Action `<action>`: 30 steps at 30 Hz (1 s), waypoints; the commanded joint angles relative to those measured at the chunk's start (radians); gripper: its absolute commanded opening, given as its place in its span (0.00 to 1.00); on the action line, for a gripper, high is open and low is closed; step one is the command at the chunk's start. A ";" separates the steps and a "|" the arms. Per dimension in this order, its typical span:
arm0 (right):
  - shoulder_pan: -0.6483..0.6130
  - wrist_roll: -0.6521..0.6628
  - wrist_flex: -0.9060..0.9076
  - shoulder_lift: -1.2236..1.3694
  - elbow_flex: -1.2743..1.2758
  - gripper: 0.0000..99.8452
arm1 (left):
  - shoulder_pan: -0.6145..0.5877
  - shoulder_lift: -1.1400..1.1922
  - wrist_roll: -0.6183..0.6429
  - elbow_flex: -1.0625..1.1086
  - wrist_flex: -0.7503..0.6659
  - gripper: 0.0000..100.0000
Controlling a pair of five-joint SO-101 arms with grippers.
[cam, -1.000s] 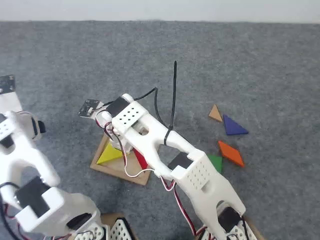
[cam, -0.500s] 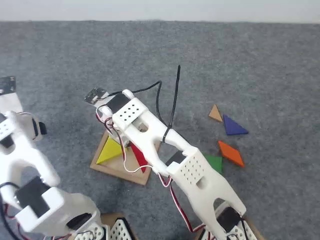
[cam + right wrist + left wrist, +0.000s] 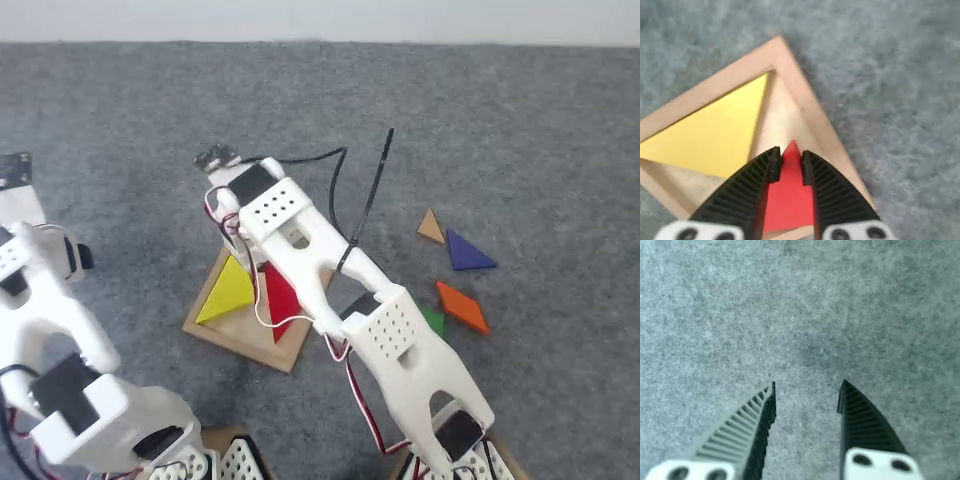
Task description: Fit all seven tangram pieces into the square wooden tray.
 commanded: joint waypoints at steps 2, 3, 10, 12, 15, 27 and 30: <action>0.051 -0.037 0.018 -0.107 -0.072 0.01 | 0.002 -0.040 -0.008 -0.013 0.003 0.20; 0.070 -0.043 0.028 -0.110 -0.083 0.01 | 0.002 -0.040 -0.008 -0.013 0.003 0.20; 0.226 -0.051 0.134 -0.170 -0.204 0.01 | 0.002 -0.040 -0.008 -0.013 0.003 0.20; 0.268 -0.051 0.133 -0.180 -0.178 0.01 | 0.002 -0.040 -0.008 -0.013 0.003 0.20; 0.289 -0.051 0.133 -0.182 -0.137 0.01 | 0.005 -0.040 -0.008 -0.013 -0.008 0.20; 0.372 0.012 0.133 -0.495 -0.089 0.01 | 0.008 -0.038 -0.009 -0.015 -0.054 0.20; 0.372 0.066 0.134 -0.723 -0.023 0.01 | 0.023 -0.038 -0.008 -0.028 -0.046 0.20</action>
